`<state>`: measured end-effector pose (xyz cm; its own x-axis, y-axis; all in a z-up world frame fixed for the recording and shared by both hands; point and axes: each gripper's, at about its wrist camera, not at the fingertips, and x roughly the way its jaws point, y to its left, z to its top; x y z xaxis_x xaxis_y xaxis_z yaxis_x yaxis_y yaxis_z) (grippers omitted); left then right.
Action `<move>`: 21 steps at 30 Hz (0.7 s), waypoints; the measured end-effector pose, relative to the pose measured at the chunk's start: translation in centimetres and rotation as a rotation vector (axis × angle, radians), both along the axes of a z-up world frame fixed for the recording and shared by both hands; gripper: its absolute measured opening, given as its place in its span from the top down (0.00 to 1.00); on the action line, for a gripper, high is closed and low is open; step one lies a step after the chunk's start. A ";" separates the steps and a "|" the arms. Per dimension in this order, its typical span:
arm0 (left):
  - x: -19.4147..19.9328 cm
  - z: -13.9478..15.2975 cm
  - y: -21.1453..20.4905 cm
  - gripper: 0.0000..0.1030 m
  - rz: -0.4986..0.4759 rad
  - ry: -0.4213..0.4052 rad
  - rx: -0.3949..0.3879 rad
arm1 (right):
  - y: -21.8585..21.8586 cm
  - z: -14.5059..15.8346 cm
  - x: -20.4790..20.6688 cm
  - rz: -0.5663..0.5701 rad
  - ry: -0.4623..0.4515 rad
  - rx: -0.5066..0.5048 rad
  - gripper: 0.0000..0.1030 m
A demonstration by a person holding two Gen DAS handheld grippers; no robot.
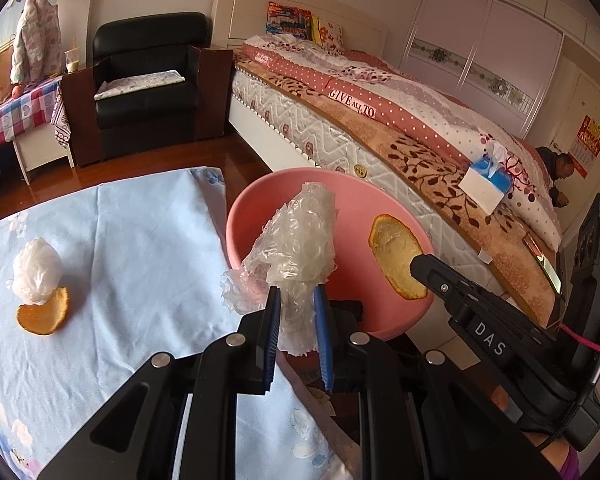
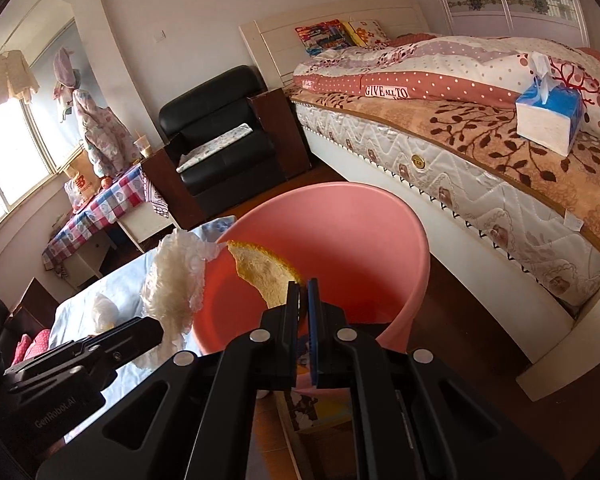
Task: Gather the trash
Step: 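Open both tools to drop the clear bag and orange peel into the bucket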
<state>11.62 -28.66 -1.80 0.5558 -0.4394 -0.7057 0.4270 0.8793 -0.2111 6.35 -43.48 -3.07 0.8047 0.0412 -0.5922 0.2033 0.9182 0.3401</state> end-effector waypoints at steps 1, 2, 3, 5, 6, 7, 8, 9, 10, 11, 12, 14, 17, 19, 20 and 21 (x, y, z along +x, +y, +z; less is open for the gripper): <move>0.1 -0.2 -0.3 0.85 -0.003 0.003 0.003 | 0.0 -0.1 0.1 -0.001 0.003 -0.001 0.95; 0.3 -0.4 -0.5 0.85 -0.006 0.008 0.006 | -0.1 -0.2 0.1 -0.002 0.006 -0.002 0.95; 0.4 -0.5 -0.7 0.85 -0.008 0.012 0.007 | -0.2 -0.4 0.2 -0.004 0.008 -0.002 0.95; 0.7 -0.9 -1.0 0.84 -0.009 0.021 0.007 | -0.4 -0.6 0.4 -0.007 0.012 -0.005 0.95; 0.9 -1.0 -1.1 0.84 -0.009 0.026 0.007 | -0.5 -0.7 0.4 -0.008 0.014 -0.006 0.95; 1.0 -1.2 -1.2 0.84 -0.010 0.029 0.007 | -0.5 -0.7 0.4 -0.009 0.016 -0.007 0.95; 1.0 -1.3 -1.3 0.84 -0.010 0.032 0.008 | -0.5 -0.8 0.5 -0.010 0.019 -0.008 0.95; 1.1 -1.4 -1.4 0.84 -0.010 0.033 0.009 | -0.6 -0.9 0.5 -0.011 0.021 -0.009 0.95; 1.2 -1.4 -1.5 0.84 -0.011 0.031 0.009 | -0.7 -1.0 0.5 -0.012 0.022 -0.009 0.95; 1.2 -1.5 -1.6 0.84 -0.012 0.028 0.010 | -0.8 -1.1 0.6 -0.013 0.023 -0.009 0.95; 1.3 -1.5 -1.6 0.84 -0.014 0.028 0.008 | -0.8 -1.1 0.6 -0.016 0.023 -0.009 0.95; 1.3 -1.5 -1.8 0.83 -0.014 0.026 0.005 | -0.9 -1.2 0.7 -0.017 0.024 -0.007 0.95; 1.3 -1.5 -1.9 0.81 -0.017 0.023 -0.001 | -1.0 -1.3 0.7 -0.023 0.021 -0.008 0.95; 1.2 -1.5 -1.9 0.78 -0.017 0.017 -0.004 | -1.0 -1.3 0.7 -0.026 0.020 -0.008 0.95; 1.2 -1.5 -1.8 0.75 -0.018 0.015 -0.006 | -1.1 -1.4 0.7 -0.027 0.022 -0.007 0.95; 1.2 -1.5 -1.8 0.67 -0.017 0.016 -0.008 | -1.1 -1.4 0.7 -0.028 0.024 -0.006 0.95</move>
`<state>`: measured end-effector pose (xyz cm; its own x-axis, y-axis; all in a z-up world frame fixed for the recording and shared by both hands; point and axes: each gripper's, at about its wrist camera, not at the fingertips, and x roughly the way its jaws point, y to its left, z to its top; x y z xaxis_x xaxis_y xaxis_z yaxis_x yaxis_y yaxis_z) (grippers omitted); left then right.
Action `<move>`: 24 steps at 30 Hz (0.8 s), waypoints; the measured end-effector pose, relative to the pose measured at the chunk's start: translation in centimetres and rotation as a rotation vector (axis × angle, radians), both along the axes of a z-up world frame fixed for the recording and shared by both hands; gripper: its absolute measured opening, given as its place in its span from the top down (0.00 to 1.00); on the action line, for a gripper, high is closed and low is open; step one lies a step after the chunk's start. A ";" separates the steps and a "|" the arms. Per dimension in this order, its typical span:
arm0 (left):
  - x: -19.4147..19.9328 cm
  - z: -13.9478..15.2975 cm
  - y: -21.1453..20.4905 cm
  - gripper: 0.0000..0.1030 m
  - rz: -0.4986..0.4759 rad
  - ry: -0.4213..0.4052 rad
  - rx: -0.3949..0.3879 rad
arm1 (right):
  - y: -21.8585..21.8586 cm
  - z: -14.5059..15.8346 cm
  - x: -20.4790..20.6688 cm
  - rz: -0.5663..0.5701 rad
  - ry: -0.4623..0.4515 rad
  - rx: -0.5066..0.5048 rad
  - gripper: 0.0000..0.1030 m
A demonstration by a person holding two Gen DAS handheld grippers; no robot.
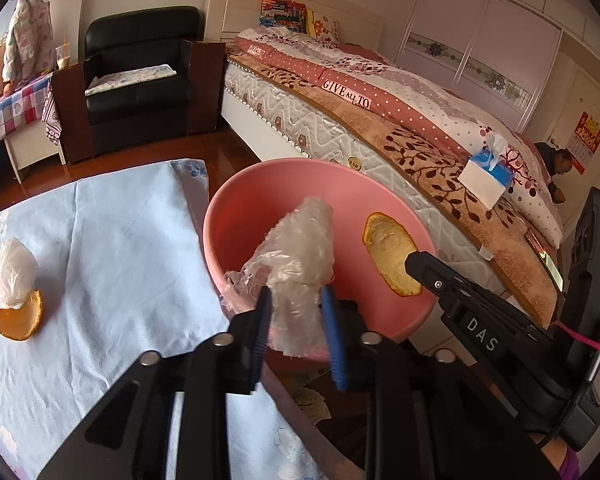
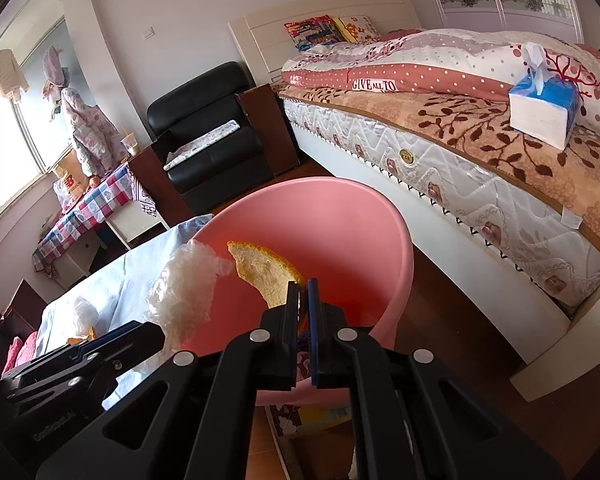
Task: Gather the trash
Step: 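Open both tools to drop the clear bag and orange peel into the bucket, then move both open tools back to the white bag and last orange peel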
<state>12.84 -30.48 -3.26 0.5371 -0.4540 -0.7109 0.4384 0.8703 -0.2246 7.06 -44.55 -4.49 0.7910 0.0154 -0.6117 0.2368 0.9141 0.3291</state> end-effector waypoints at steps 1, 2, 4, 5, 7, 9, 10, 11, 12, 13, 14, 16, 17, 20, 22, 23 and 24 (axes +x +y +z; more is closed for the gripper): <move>0.0 0.0 0.0 0.62 0.000 0.000 -0.002 | -0.1 -0.1 0.1 0.000 0.004 0.002 0.95; -0.1 0.0 0.0 0.62 0.000 -0.002 -0.006 | -0.1 -0.1 0.1 -0.001 0.008 0.004 0.95; -0.2 0.1 0.0 0.61 -0.004 -0.007 -0.007 | -0.2 -0.3 0.2 -0.004 0.015 0.015 0.95; -0.3 0.2 0.0 0.60 -0.004 -0.009 -0.007 | -0.3 -0.4 0.2 -0.007 0.018 0.021 0.95; -0.3 0.3 0.1 0.60 -0.005 -0.009 -0.009 | -0.3 -0.4 0.2 -0.008 0.019 0.030 0.91; -0.4 0.4 0.2 0.60 -0.003 -0.010 -0.013 | -0.3 -0.4 0.1 -0.008 0.015 0.036 0.84; -0.5 0.5 0.4 0.60 -0.002 -0.011 -0.015 | -0.3 -0.3 0.0 -0.008 0.012 0.035 0.78; -0.6 0.6 0.5 0.60 -0.001 -0.013 -0.017 | -0.2 -0.3 0.0 -0.008 0.007 0.034 0.76; -0.6 0.7 0.6 0.60 -0.001 -0.014 -0.018 | -0.1 -0.1 -0.1 -0.006 0.002 0.034 0.74; -0.7 0.7 0.8 0.60 -0.002 -0.017 -0.018 | -0.1 -0.1 -0.2 -0.005 0.001 0.035 0.74; -0.8 0.8 1.0 0.60 -0.002 -0.019 -0.019 | 0.0 0.0 -0.2 -0.005 0.000 0.036 0.74; -1.0 1.1 1.4 0.60 0.003 -0.027 -0.018 | 0.2 0.4 -0.4 0.000 -0.007 0.032 0.74; -1.1 1.2 1.6 0.60 0.007 -0.031 -0.017 | 0.4 0.5 -0.6 0.003 -0.014 0.032 0.74; -1.6 1.4 2.3 0.60 0.017 -0.046 -0.012 | 1.2 1.1 -1.1 0.013 -0.028 0.026 0.74; -2.0 1.7 3.1 0.60 0.029 -0.055 -0.009 | 1.7 1.3 -1.4 0.020 -0.035 0.023 0.74; -2.2 1.7 3.4 0.60 0.034 -0.057 -0.008 | 2.1 1.5 -1.5 0.024 -0.037 0.023 0.74; -2.3 1.9 4.1 0.60 0.043 -0.058 -0.010 | 2.4 1.6 -1.7 0.031 -0.040 0.023 0.74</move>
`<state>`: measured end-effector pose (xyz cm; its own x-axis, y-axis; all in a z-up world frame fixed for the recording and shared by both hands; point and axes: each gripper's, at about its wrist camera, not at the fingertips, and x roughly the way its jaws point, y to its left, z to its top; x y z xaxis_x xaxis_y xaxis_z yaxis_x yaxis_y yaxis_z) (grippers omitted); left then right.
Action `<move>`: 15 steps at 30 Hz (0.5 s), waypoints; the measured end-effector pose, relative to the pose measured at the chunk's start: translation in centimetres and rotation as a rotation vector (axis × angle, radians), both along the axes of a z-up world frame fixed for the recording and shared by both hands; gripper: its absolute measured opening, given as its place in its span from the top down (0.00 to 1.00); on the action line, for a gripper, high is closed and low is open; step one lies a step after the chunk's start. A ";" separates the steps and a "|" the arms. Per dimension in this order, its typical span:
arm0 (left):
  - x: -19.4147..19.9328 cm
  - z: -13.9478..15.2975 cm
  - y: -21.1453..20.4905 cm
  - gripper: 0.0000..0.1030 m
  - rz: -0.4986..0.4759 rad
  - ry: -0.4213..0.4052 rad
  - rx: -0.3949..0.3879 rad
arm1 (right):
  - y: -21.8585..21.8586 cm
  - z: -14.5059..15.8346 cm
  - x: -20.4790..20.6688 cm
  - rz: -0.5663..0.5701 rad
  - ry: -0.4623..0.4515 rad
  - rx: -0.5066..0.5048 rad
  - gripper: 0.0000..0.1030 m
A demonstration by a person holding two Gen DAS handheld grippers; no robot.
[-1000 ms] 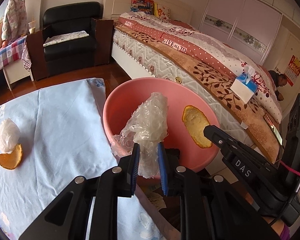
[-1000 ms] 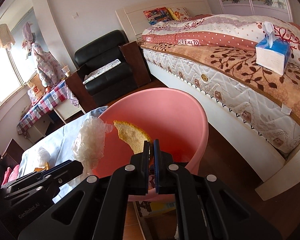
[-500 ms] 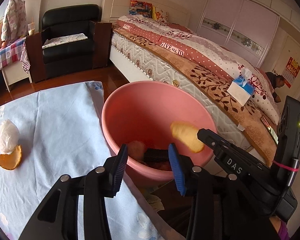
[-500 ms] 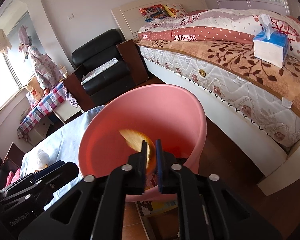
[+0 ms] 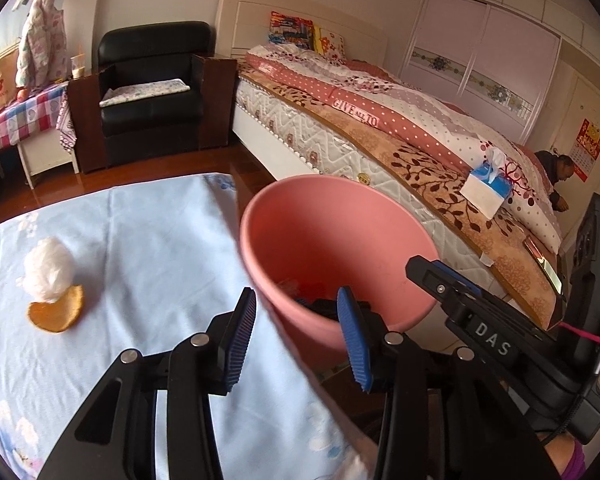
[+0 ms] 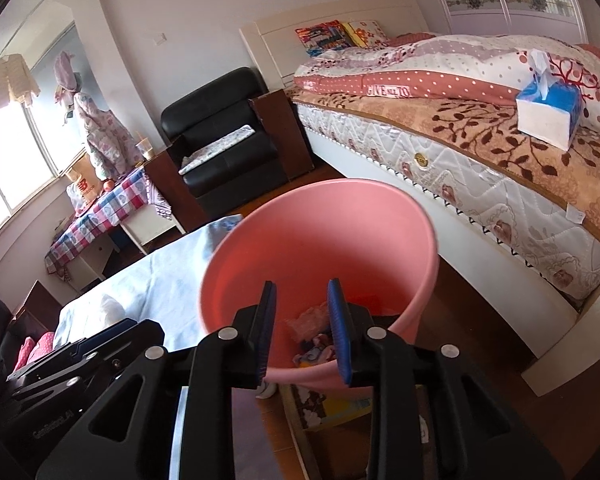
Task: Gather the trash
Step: 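Move both open tools back to the white bag and last orange peel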
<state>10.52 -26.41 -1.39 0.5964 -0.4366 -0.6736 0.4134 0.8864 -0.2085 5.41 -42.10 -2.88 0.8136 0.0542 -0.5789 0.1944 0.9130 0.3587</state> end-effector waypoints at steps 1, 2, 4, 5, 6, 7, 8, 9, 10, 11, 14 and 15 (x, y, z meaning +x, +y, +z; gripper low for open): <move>-0.1 0.1 0.5 0.60 0.006 0.000 -0.002 | 0.4 0.1 -0.2 0.006 -0.003 -0.002 0.74; -0.2 0.2 1.0 0.60 0.015 -0.001 -0.004 | 1.0 0.3 -0.3 0.014 -0.006 -0.003 0.74; -0.4 0.4 2.3 0.60 0.033 -0.004 -0.008 | 1.7 0.5 -0.6 0.027 -0.010 -0.004 0.74; -0.6 0.5 3.1 0.60 0.045 -0.008 -0.011 | 2.3 0.7 -0.7 0.036 -0.012 -0.004 0.74; -0.7 0.6 3.7 0.60 0.053 -0.010 -0.012 | 2.6 0.7 -0.8 0.043 -0.012 -0.004 0.74; -0.8 0.7 4.5 0.60 0.064 -0.014 -0.013 | 3.2 0.8 -0.9 0.053 -0.012 -0.005 0.74; -0.9 0.8 5.1 0.60 0.075 -0.016 -0.013 | 3.6 0.9 -0.9 0.059 -0.012 -0.006 0.74; -1.0 0.9 5.7 0.60 0.084 -0.017 -0.015 | 4.1 1.0 -1.0 0.067 -0.012 -0.007 0.74; -1.1 0.9 6.4 0.60 0.094 -0.018 -0.016 | 4.6 1.1 -1.0 0.074 -0.012 -0.007 0.74; -1.1 1.0 7.1 0.60 0.105 -0.019 -0.015 | 5.1 1.1 -1.0 0.084 -0.012 -0.008 0.74; -1.4 0.9 9.4 0.60 0.144 -0.027 -0.004 | 6.3 1.2 -1.0 0.104 -0.011 -0.010 0.74; -1.5 0.8 10.3 0.60 0.164 -0.027 0.002 | 6.8 1.2 -1.0 0.113 -0.008 -0.009 0.74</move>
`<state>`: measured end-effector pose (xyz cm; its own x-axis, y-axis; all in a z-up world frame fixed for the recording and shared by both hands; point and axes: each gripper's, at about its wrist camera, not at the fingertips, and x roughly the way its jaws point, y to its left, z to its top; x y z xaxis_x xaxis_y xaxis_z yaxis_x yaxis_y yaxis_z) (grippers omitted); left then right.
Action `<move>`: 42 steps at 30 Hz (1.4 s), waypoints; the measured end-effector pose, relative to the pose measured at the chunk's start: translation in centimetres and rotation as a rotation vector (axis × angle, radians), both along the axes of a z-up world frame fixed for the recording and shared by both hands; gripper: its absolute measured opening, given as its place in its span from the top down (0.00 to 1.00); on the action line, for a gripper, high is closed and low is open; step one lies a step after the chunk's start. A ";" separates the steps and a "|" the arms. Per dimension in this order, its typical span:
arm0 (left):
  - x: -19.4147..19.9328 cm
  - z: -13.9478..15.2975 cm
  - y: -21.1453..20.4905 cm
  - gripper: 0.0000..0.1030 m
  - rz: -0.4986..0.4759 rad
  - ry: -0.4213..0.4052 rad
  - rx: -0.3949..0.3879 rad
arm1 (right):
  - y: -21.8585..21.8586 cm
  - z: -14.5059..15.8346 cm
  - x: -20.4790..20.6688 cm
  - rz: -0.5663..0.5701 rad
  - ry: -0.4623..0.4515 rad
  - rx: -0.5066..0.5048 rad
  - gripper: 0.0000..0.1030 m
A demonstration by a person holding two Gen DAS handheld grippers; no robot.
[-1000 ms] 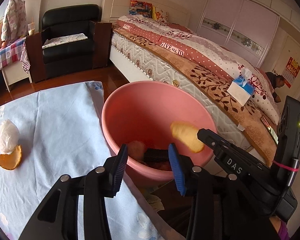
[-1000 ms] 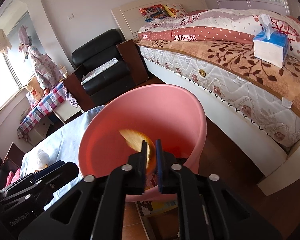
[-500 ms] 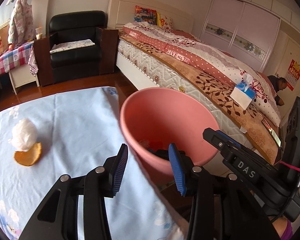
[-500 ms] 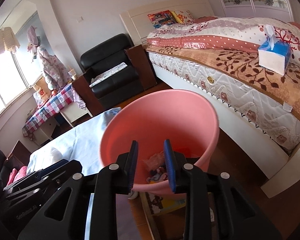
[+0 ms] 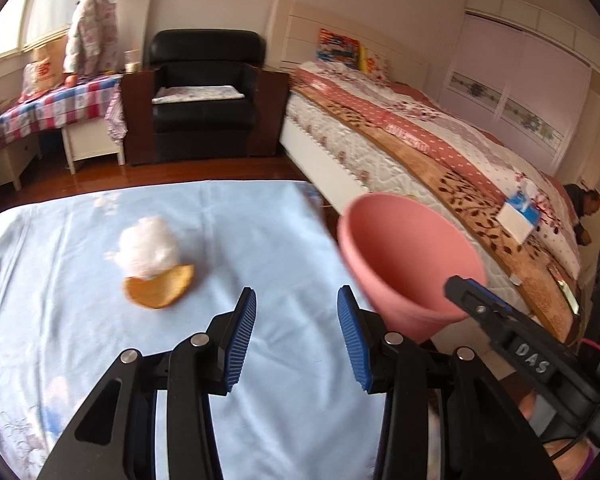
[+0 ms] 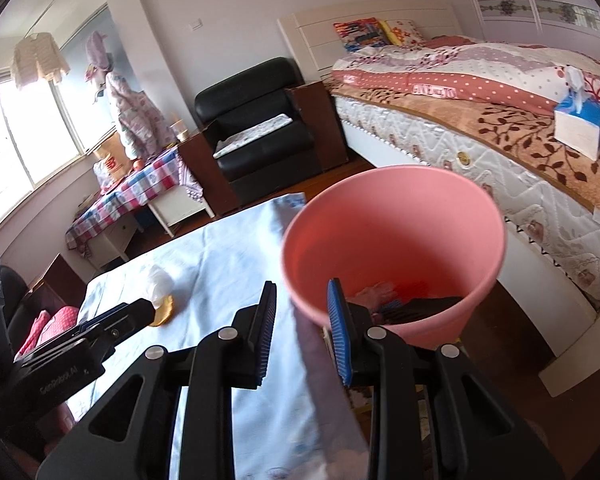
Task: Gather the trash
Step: 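Move both open tools back to the white bag and last orange peel, then grasp the orange peel with the left tool while the right tool reaches the white plastic bag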
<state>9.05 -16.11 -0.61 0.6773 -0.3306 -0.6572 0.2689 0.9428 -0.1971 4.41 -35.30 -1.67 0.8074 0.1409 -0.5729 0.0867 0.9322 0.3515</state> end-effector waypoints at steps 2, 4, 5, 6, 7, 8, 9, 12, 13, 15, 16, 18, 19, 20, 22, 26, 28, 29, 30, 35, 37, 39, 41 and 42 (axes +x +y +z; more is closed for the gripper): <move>-0.1 -0.2 1.6 0.60 0.031 -0.001 0.011 | 0.7 -0.1 0.1 0.013 0.008 0.000 0.74; 0.0 -0.5 3.4 0.60 0.064 0.003 0.015 | 1.5 -0.3 0.2 0.030 0.016 0.001 0.74; 0.0 -0.6 4.2 0.60 0.079 0.005 0.015 | 1.8 -0.3 0.4 0.040 0.020 -0.002 0.74; 0.2 -0.8 5.3 0.60 0.102 0.010 0.013 | 2.1 -0.3 0.5 0.046 0.022 -0.004 0.74; 0.2 -0.9 5.8 0.60 0.117 0.013 0.011 | 2.4 -0.4 0.6 0.053 0.024 -0.006 0.74; 0.3 -1.0 6.5 0.60 0.135 0.017 0.011 | 2.8 -0.4 0.7 0.060 0.025 -0.006 0.74; 0.5 -1.2 7.4 0.60 0.155 0.022 0.012 | 3.0 -0.4 0.8 0.066 0.026 -0.007 0.74; 1.0 -1.7 9.4 0.60 0.199 0.035 0.013 | 3.8 -0.5 1.2 0.086 0.033 -0.011 0.74; 1.2 -1.9 9.9 0.60 0.210 0.040 0.014 | 4.1 -0.6 1.2 0.091 0.036 -0.012 0.74; 1.7 -2.4 10.6 0.60 0.222 0.052 0.021 | 4.4 -0.8 1.6 0.105 0.045 -0.012 0.74; 1.9 -2.6 10.8 0.60 0.227 0.056 0.023 | 4.6 -0.9 1.7 0.109 0.048 -0.010 0.74; 2.6 -3.1 10.9 0.60 0.231 0.066 0.025 | 4.9 -1.1 2.0 0.122 0.055 -0.006 0.74; 2.9 -3.4 10.9 0.60 0.232 0.073 0.024 | 5.1 -1.2 2.2 0.129 0.059 -0.005 0.74; 3.2 -3.6 10.7 0.60 0.232 0.080 0.022 | 5.2 -1.2 2.3 0.133 0.061 -0.005 0.74; 4.0 -4.3 10.4 0.60 0.228 0.096 0.018 | 5.7 -1.3 2.9 0.148 0.069 0.001 0.74; 5.6 -5.6 10.1 0.66 0.233 0.123 0.021 | 6.5 -1.5 4.1 0.184 0.079 0.020 0.74; 6.3 -6.1 10.3 0.71 0.243 0.132 0.016 | 6.9 -1.6 4.7 0.200 0.082 0.025 0.74; 6.6 -6.3 10.4 0.72 0.247 0.135 0.015 | 7.2 -1.6 4.9 0.210 0.081 0.028 0.74; 7.0 -6.5 10.5 0.75 0.250 0.142 0.012 | 7.6 -1.5 5.3 0.222 0.080 0.030 0.74; 8.2 -7.3 11.3 0.96 0.233 0.193 -0.043 | 9.4 -1.4 6.7 0.277 0.079 0.037 0.74; 7.9 -7.2 11.8 0.97 0.227 0.190 -0.049 | 10.3 -1.4 7.4 0.304 0.081 0.042 0.74; 7.5 -6.8 12.3 0.97 0.222 0.187 -0.059 | 11.1 -1.4 8.2 0.331 0.087 0.055 0.74; 6.9 -6.4 12.8 0.97 0.219 0.181 -0.062 | 11.9 -1.5 8.8 0.352 0.093 0.074 0.74; 6.6 -6.2 13.1 0.97 0.217 0.177 -0.058 | 12.5 -1.5 9.2 0.366 0.098 0.086 0.74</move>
<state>15.68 -3.01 -6.80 0.6130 -0.2304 -0.7557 0.0183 0.9604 -0.2780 13.58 -22.79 -3.21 0.6368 0.4599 -0.6188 -0.2087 0.8755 0.4358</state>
